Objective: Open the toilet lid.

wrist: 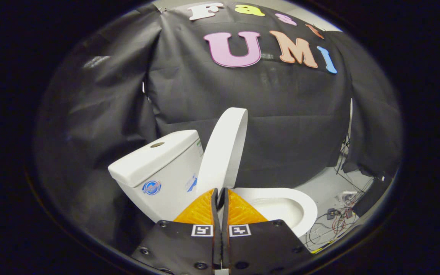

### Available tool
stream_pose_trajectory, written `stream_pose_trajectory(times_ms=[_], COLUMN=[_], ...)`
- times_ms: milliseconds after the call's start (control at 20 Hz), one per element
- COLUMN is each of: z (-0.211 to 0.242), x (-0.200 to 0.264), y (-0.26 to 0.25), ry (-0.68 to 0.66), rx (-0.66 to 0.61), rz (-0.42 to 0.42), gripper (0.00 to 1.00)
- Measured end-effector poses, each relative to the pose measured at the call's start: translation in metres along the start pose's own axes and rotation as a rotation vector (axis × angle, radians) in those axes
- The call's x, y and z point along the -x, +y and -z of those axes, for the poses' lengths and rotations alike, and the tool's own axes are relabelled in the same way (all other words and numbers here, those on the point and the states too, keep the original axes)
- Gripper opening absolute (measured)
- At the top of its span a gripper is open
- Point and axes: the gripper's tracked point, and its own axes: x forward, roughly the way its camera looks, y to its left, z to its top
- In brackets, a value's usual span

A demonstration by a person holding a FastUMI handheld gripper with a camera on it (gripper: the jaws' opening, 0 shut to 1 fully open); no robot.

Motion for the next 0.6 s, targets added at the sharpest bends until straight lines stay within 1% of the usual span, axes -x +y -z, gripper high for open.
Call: stream_pose_trajectory(times_ms=[500, 600], z=[-0.007, -0.009], x=[-0.010, -0.011], y=[0.038, 0.044], ry=[-0.033, -0.043], rx=[0.028, 0.042], rz=[-0.006, 0.006], gripper=[0.01, 0.01])
